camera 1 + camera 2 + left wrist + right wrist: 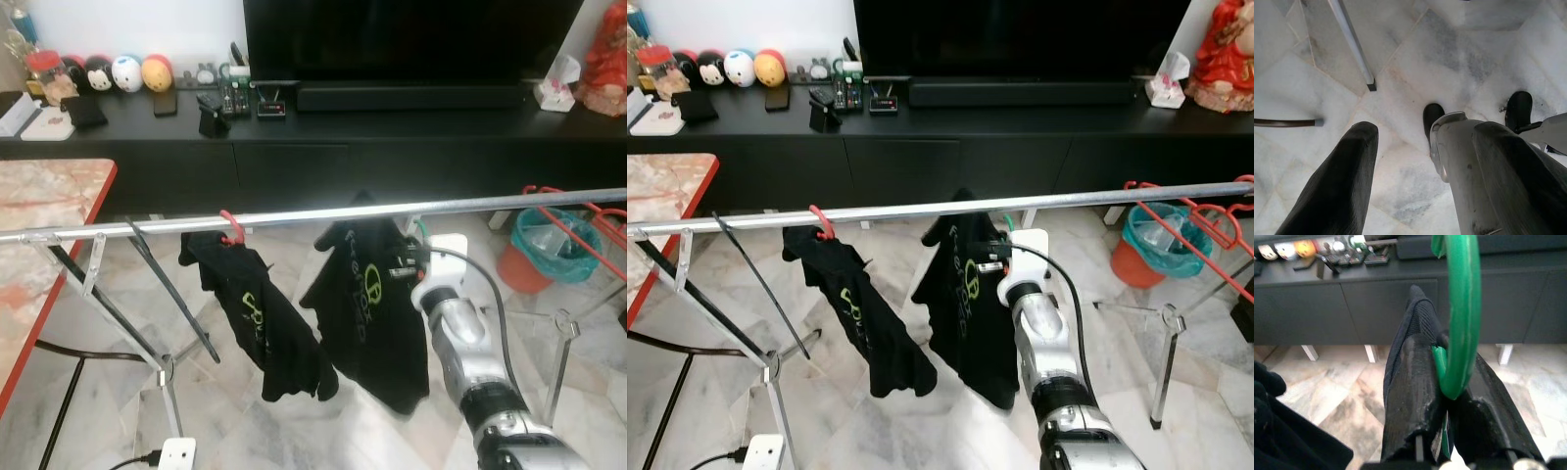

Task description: Hang hanger

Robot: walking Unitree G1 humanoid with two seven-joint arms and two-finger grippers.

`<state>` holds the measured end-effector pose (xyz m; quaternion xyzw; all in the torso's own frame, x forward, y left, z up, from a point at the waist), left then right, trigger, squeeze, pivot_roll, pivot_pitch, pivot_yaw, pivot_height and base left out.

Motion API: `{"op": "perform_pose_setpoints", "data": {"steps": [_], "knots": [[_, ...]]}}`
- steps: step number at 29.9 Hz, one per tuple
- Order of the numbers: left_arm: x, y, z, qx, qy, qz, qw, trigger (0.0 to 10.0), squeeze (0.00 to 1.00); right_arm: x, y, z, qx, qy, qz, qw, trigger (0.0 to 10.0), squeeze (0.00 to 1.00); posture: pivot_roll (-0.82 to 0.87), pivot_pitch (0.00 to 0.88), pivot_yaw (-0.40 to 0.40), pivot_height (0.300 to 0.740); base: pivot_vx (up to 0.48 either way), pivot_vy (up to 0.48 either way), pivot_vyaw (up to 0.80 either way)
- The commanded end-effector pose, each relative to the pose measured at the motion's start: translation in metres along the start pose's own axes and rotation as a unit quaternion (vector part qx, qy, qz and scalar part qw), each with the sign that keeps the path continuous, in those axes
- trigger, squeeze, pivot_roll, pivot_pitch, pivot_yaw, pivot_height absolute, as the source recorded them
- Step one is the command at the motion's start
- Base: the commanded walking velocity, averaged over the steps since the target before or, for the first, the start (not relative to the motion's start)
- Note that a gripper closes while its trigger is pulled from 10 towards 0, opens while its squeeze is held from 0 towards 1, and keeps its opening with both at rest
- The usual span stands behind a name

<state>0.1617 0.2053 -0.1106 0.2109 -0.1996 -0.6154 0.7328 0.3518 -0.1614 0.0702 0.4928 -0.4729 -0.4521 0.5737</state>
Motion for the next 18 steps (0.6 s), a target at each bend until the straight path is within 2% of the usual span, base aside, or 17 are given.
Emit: {"op": "perform_pose_setpoints", "data": {"steps": [1, 4, 8, 10, 11, 18], "knots": [[-0.001, -0.007, 0.001, -0.015, 0.000, -0.002, 1.000, 10.0, 0.00, 0.003, 0.018, -0.001, 0.050, -0.011, 0.002, 0.999, 0.0, 0.00, -0.02, 0.060, -0.009, 0.740, 0.000, 0.000, 0.00], [-0.001, -0.006, 0.001, -0.015, -0.001, -0.003, 1.000, 10.0, 0.00, 0.002, 0.016, 0.006, 0.060, -0.013, 0.006, 0.998, 0.0, 0.00, -0.02, 0.057, -0.011, 0.740, 0.000, 0.000, 0.00], [0.001, -0.005, 0.001, -0.013, -0.002, -0.002, 1.000, 10.0, 0.00, 0.004, -0.004, 0.014, 0.026, -0.016, 0.010, 0.999, 0.0, 0.00, -0.02, 0.054, -0.014, 0.740, 0.000, 0.000, 0.00], [0.002, -0.005, 0.000, -0.011, -0.003, -0.001, 1.000, 10.0, 0.00, 0.006, -0.011, 0.017, 0.015, -0.023, 0.008, 1.000, 7.2, 0.00, -0.02, 0.054, -0.015, 0.740, 0.000, 0.000, 0.00], [0.002, -0.004, 0.000, -0.010, -0.003, 0.000, 1.000, 10.0, 0.00, 0.006, -0.013, 0.019, 0.013, -0.025, 0.006, 1.000, 10.0, 0.00, -0.02, 0.055, -0.015, 0.740, 0.000, 0.000, 0.00], [0.001, -0.004, 0.001, -0.003, 0.004, 0.008, 1.000, 10.0, 0.00, 0.007, -0.014, 0.022, 0.019, -0.029, -0.001, 0.999, 10.0, 0.00, -0.02, 0.060, -0.014, 0.740, 0.000, 0.000, 0.00]]}}
Point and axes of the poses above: a point about 5 cm out from each wrist's last joint towards the gripper, its own z axis pointing back from the gripper into the wrist, its own y axis along the axis of the wrist's last joint, x = y × z, the point moved 2 cm from there along -z, pointing out of the wrist towards the gripper, and after that the axes turned 8 degrees about z, right-handed, at the moved point
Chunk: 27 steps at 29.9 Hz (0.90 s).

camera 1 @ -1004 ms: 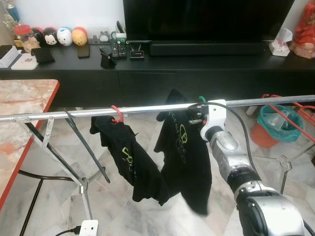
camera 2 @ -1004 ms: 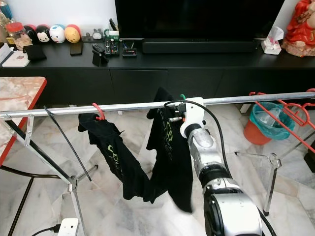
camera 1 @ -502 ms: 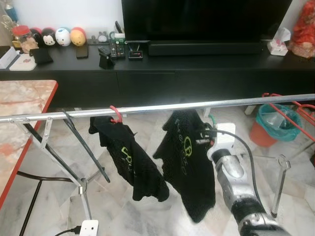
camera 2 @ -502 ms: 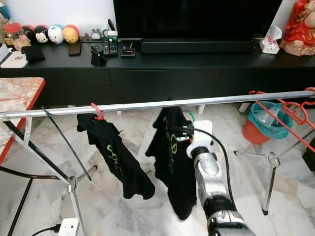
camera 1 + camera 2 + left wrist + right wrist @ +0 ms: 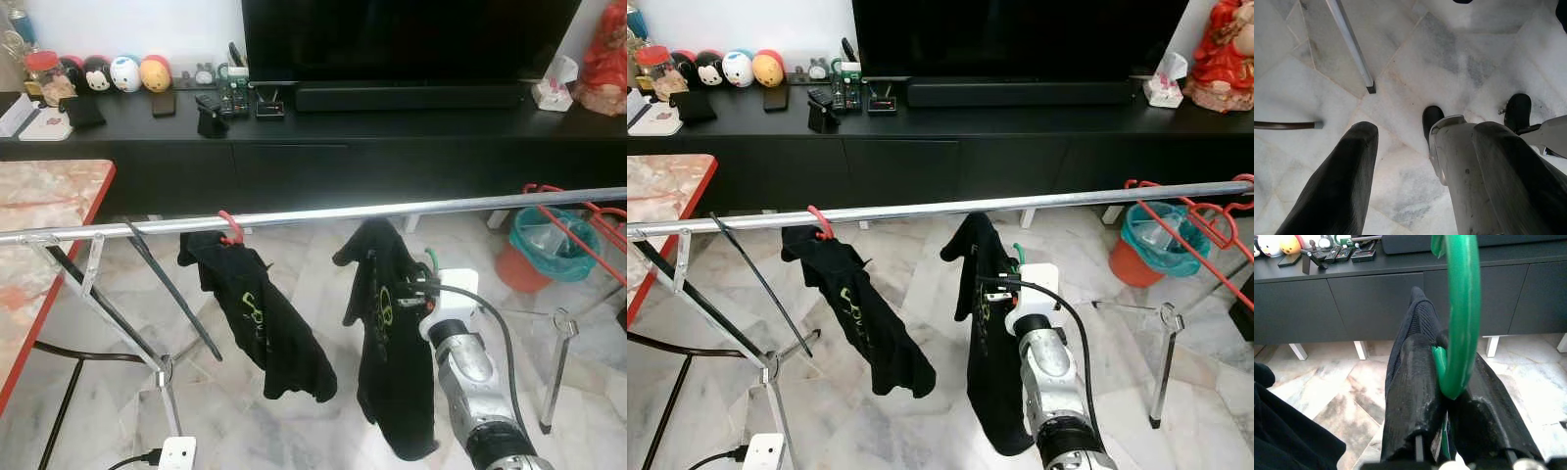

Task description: Hang hanger

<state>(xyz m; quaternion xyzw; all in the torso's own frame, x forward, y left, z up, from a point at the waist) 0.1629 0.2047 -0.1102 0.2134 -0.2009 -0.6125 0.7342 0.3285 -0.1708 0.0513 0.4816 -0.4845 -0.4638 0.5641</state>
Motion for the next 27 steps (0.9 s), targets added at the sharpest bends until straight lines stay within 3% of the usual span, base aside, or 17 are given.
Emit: {"op": "perform_pose_setpoints", "data": {"steps": [1, 13, 27], "knots": [[-0.001, -0.004, 0.001, 0.002, 0.006, 0.009, 1.000, 10.0, 0.00, 0.002, 0.009, -0.002, 0.024, -0.008, -0.001, 1.000, 10.0, 0.00, -0.01, 0.065, -0.011, 0.740, 0.000, 0.000, 0.00], [-0.007, -0.004, 0.002, 0.001, 0.009, 0.010, 1.000, 10.0, 0.00, 0.005, 0.024, -0.008, 0.051, -0.018, -0.003, 0.999, 10.0, 0.00, 0.00, 0.069, -0.008, 0.740, 0.000, 0.000, 0.00], [-0.006, -0.008, 0.003, -0.004, 0.007, 0.010, 1.000, 10.0, 0.00, 0.007, 0.025, -0.011, 0.049, -0.022, -0.003, 0.999, 10.0, 0.00, 0.01, 0.056, -0.008, 0.740, -0.073, 0.000, 0.00]]}}
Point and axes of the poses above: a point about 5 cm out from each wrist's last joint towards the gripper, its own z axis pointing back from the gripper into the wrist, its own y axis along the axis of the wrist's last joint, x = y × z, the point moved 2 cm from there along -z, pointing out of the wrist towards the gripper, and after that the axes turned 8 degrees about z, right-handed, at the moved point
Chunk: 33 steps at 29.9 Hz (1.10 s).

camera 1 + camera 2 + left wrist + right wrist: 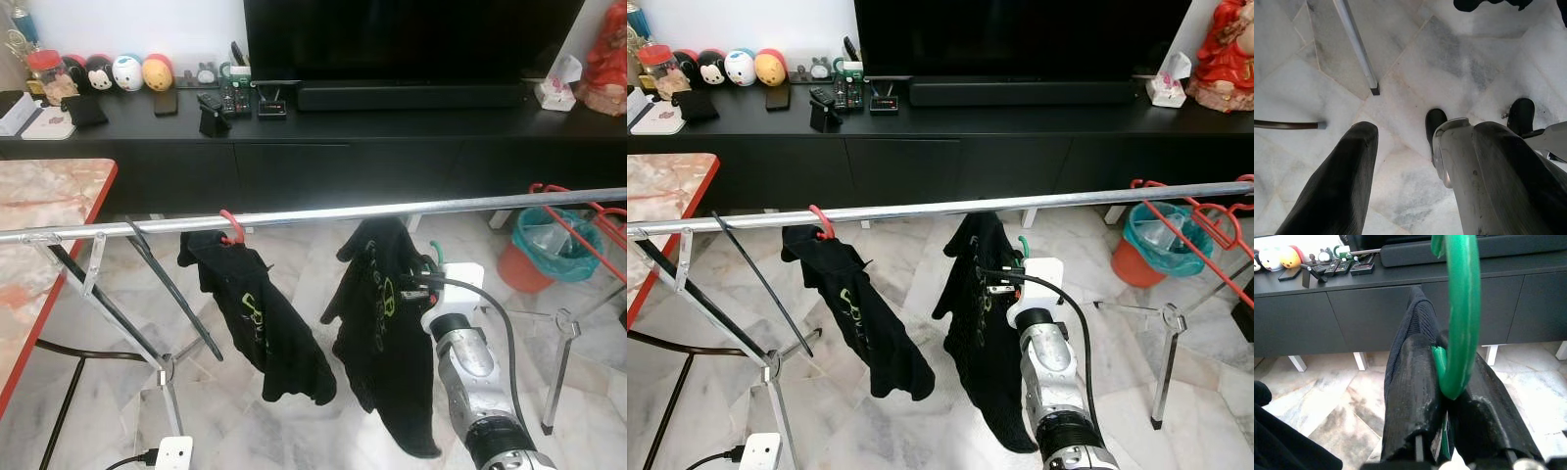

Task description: Hang hanger

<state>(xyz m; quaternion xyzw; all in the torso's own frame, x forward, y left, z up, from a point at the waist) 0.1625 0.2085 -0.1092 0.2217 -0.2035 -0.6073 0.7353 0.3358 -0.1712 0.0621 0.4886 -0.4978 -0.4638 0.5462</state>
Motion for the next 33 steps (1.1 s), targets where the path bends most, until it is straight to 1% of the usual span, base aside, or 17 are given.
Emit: {"op": "perform_pose_setpoints", "data": {"steps": [1, 6, 7, 17, 24, 33], "knots": [[-0.0021, -0.0091, 0.0021, -0.013, 0.002, 0.006, 1.000, 10.0, 0.00, 0.0045, 0.0142, -0.0056, 0.031, -0.009, 0.002, 0.999, 10.0, 0.00, 0.01, 0.056, -0.008, 0.740, -0.262, 0.000, 0.00], [-0.0022, -0.0089, 0.0021, -0.013, 0.001, 0.004, 1.000, 10.0, 0.00, 0.0057, 0.0172, -0.0077, 0.034, -0.011, 0.003, 0.999, 10.0, 0.00, 0.01, 0.056, -0.008, 0.740, -0.266, 0.000, 0.00], [-0.0023, -0.0089, 0.0021, -0.013, 0.001, 0.004, 1.000, 10.0, 0.00, 0.0061, 0.0176, -0.0080, 0.035, -0.012, 0.003, 0.999, 10.0, 0.00, 0.00, 0.043, -0.005, 0.740, -0.281, 0.000, 0.00], [-0.0020, -0.0082, 0.0019, -0.011, 0.001, 0.000, 1.000, 10.0, 0.00, 0.0061, 0.0165, -0.0075, 0.034, -0.014, 0.002, 0.999, 10.0, 0.00, 0.00, 0.030, 0.000, 0.740, -0.307, 0.000, 0.00], [-0.0009, -0.0092, 0.0021, -0.012, -0.001, -0.001, 1.000, 10.0, 0.00, 0.0070, 0.0160, -0.0072, 0.033, -0.017, 0.002, 0.999, 10.0, 0.00, 0.00, 0.029, 0.001, 0.740, -0.312, 0.000, 0.00], [-0.0030, -0.0096, 0.0024, -0.013, 0.001, -0.002, 1.000, 10.0, 0.00, 0.0062, 0.0163, -0.0076, 0.033, -0.016, 0.000, 0.999, 10.0, 0.00, 0.00, 0.032, 0.002, 0.740, -0.308, 0.000, 0.00]]}}
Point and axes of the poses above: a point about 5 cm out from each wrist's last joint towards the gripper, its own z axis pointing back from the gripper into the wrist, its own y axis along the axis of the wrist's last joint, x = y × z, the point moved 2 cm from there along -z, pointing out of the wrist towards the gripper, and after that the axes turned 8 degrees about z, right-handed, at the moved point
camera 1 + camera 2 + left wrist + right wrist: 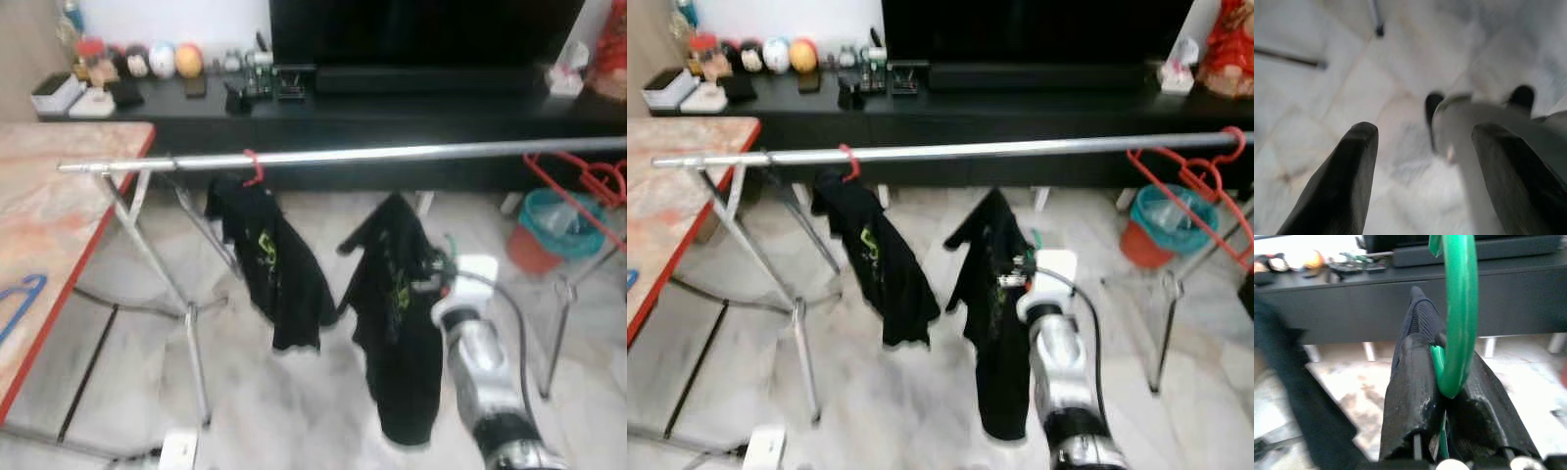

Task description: Hang hanger

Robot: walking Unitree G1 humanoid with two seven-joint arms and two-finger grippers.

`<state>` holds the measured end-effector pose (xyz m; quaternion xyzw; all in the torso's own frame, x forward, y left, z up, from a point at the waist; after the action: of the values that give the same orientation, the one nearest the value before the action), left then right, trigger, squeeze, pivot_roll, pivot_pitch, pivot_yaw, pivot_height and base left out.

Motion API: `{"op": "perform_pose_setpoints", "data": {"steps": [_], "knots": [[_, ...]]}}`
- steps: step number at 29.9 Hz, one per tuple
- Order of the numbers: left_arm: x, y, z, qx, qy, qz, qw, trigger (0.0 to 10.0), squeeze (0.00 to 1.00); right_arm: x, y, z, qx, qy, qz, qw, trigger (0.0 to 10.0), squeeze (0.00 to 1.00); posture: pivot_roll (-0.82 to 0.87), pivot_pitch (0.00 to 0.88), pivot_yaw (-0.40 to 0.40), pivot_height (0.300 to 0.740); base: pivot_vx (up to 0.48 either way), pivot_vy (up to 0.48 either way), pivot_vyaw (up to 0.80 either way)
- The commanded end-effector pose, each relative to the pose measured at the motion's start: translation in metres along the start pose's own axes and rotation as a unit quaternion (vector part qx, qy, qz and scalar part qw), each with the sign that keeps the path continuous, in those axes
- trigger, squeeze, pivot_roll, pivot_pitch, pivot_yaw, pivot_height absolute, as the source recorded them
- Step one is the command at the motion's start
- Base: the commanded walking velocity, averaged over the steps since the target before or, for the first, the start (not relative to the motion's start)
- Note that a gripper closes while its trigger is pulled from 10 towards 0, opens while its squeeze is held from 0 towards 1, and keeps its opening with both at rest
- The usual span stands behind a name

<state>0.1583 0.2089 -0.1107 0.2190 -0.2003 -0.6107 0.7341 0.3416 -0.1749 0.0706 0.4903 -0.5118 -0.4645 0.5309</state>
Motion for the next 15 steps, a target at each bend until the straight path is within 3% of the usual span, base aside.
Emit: {"op": "perform_pose_setpoints", "data": {"steps": [1, 15], "knots": [[-0.0021, -0.0051, 0.0012, -0.008, 0.002, 0.002, 1.000, 10.0, 0.00, 0.0013, 0.0080, -0.0028, 0.019, -0.001, 0.001, 1.000, 10.0, 0.00, 0.00, 0.034, 0.001, 0.740, -0.307, 0.000, 0.00], [-0.0021, -0.0030, 0.0007, -0.007, 0.003, 0.003, 1.000, 10.0, 0.00, 0.0024, 0.0083, -0.0037, 0.018, -0.003, 0.002, 1.000, 10.0, 0.00, 0.00, 0.048, 0.001, 0.740, -0.307, 0.000, 0.00]]}}
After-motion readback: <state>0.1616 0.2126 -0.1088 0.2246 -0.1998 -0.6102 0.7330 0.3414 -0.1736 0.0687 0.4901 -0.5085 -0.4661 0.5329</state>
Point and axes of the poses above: a point about 5 cm out from each wrist's last joint towards the gripper, its own z axis pointing back from the gripper into the wrist, its own y axis along the axis of the wrist's last joint, x = y × z, the point moved 2 cm from there along -z, pointing out of the wrist towards the gripper, and after that the axes turned 8 degrees about z, right-handed, at the moved point
